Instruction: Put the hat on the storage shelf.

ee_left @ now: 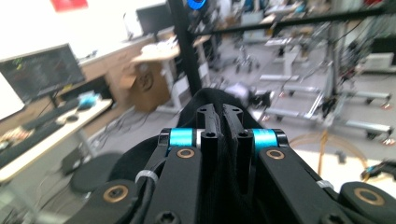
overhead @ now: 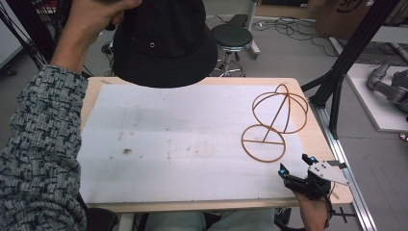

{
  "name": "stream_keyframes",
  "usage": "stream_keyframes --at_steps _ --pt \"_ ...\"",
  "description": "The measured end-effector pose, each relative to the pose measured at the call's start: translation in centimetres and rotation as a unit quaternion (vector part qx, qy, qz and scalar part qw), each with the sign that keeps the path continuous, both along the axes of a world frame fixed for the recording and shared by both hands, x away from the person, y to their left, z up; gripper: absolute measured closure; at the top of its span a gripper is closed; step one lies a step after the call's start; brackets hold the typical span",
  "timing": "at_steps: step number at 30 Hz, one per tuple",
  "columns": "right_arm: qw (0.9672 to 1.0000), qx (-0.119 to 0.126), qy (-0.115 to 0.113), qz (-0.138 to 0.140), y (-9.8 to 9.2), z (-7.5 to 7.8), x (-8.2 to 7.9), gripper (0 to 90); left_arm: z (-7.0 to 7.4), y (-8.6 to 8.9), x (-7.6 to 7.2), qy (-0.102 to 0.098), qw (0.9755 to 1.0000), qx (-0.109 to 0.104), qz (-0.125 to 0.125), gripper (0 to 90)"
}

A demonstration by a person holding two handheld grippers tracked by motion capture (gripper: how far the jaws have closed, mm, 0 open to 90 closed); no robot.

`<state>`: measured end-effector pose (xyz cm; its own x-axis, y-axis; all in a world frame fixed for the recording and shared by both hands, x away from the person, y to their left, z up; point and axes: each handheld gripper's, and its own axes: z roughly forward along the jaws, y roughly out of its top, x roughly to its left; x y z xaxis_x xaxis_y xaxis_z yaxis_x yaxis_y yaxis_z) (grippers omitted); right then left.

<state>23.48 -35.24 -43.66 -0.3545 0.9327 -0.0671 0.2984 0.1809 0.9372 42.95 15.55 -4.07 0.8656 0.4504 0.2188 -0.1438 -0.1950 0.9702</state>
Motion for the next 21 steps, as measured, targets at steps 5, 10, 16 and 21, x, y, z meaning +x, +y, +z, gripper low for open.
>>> stream_keyframes --at_steps 5,10,16,21 --pt "1.0000 0.000 -0.003 0.001 0.1 0.1 0.0 12.3 0.2 -1.8 -0.4 0.011 0.9996 0.007 -0.023 85.9" --pt "1.0000 -0.002 -0.001 0.005 0.2 0.0 0.2 12.3 0.7 -5.1 -0.7 0.003 0.9982 0.003 -0.061 85.9" --pt "1.0000 0.002 -0.003 0.004 0.1 0.0 0.0 12.3 -1.1 -8.8 0.8 0.029 0.9947 -0.021 -0.096 85.9" --pt "1.0000 0.001 -0.004 0.004 0.0 0.0 -0.1 12.3 -2.7 -11.3 2.1 0.046 0.9918 -0.024 -0.117 85.9"
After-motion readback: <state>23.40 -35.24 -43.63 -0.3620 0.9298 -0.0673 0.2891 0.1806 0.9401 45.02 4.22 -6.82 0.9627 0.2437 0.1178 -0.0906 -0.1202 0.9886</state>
